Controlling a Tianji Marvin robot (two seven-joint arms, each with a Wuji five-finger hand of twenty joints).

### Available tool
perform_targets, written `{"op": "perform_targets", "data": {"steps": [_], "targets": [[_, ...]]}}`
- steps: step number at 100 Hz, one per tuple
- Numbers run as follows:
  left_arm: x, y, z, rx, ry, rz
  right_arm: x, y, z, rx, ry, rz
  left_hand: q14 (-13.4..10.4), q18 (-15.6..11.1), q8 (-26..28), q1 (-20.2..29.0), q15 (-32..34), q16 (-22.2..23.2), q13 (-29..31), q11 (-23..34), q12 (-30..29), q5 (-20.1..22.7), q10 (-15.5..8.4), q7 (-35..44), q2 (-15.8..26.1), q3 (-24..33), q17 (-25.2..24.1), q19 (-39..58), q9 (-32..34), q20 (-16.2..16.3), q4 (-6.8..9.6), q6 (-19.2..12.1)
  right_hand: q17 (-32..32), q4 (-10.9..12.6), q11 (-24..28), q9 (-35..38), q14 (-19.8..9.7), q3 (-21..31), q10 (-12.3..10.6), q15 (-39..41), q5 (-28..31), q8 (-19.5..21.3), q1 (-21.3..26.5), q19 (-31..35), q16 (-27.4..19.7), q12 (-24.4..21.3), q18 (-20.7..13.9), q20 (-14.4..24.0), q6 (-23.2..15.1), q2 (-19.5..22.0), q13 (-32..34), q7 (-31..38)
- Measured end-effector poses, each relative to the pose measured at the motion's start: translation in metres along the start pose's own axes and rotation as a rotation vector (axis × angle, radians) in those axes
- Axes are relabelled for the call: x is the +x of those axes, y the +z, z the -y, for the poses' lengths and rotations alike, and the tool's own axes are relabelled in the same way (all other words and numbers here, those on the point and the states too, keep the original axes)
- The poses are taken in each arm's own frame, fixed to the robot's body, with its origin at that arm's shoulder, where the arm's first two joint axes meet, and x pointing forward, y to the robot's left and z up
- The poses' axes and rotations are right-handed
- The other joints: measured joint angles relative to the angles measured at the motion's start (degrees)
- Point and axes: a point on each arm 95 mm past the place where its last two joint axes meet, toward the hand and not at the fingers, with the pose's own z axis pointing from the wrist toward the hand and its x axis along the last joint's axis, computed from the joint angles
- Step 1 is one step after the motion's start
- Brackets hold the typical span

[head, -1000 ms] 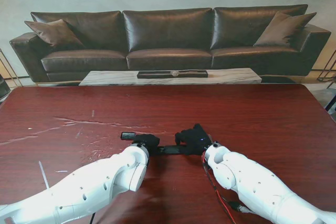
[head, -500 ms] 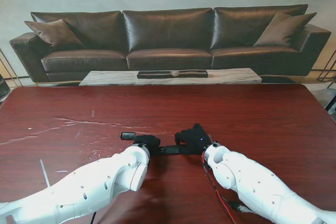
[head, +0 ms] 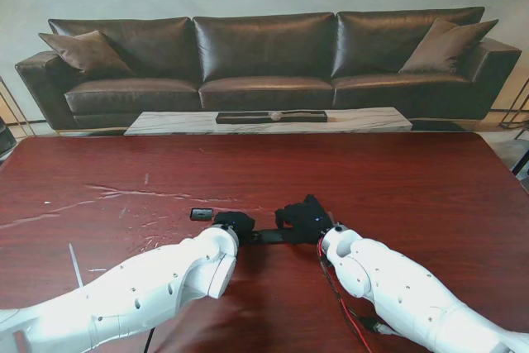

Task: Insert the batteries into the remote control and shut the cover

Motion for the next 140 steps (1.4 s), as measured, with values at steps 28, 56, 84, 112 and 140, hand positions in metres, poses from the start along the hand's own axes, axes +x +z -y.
{"op": "perform_targets", "data": {"steps": [28,56,84,112,140], "targets": [[0.003,0.000,0.003,-0.034,0.035,0.001,0.000,0.000,0.000,0.000,0.000,-0.001,0.45,-0.77,-0.20,3.00,-2.23,-0.26,-1.94,-2.30,-1.07,-1.48,1.36,-1.98,-0.02,1.23,-1.67,-2.83,-1.79,-0.07,0.00,2.45,0.00,0.00,0.00,0.00,0.00,0.01,0.00,0.00,0.06,0.00,-0.01,0.00,0.00,-0.12,0.00,0.00,0.00,-0.01,0.00,0.02],[0.005,-0.001,0.005,-0.065,0.045,0.004,0.000,0.000,0.000,-0.001,0.000,-0.002,1.51,-0.59,-0.01,4.00,-2.29,-0.27,-3.04,-2.89,-1.19,-2.03,2.68,-4.96,-3.30,6.06,-3.01,-3.51,-2.83,-0.03,0.00,4.30,0.00,0.00,0.00,0.00,0.00,0.02,0.00,0.02,0.06,0.00,-0.01,0.00,0.01,-0.23,0.00,0.00,0.00,0.23,0.00,0.03],[0.000,-0.002,0.005,-0.038,0.013,0.021,0.000,0.000,0.000,-0.001,0.001,-0.003,1.84,0.07,0.24,4.04,-2.29,-0.06,-3.65,-2.92,-1.10,-2.02,2.94,-11.94,-4.00,6.97,-4.23,-2.77,-3.21,0.84,0.00,3.05,0.00,-0.01,0.00,0.00,-0.02,-0.56,0.00,0.03,0.34,0.00,-0.01,0.00,0.01,-0.28,0.00,0.00,0.00,0.80,0.00,0.37],[-0.007,-0.008,-0.004,0.028,0.018,0.031,0.000,0.000,0.000,0.000,0.001,-0.002,1.83,0.07,-0.79,4.07,-2.29,0.49,-4.66,-2.88,-0.50,-2.26,2.81,-14.82,-1.98,0.47,-5.63,-1.61,-3.86,0.85,0.00,-0.71,0.00,-0.01,0.00,0.00,-0.04,-0.65,-0.03,0.03,0.34,0.00,-0.01,0.00,0.01,-0.28,0.00,0.00,0.00,1.23,0.00,0.40],[-0.013,-0.008,-0.003,0.074,-0.012,0.050,0.000,0.000,0.000,0.002,0.000,-0.002,1.83,0.74,-1.37,3.95,-1.78,0.53,-4.66,-2.49,-0.36,-2.32,2.81,-15.56,1.85,-0.48,-5.70,-0.84,-3.86,1.50,0.00,-0.77,0.00,-0.01,0.00,-0.06,-0.06,-0.92,-0.05,0.03,0.34,0.01,-0.01,0.00,0.02,-0.16,0.00,0.00,-0.01,1.30,0.00,0.40]]}}
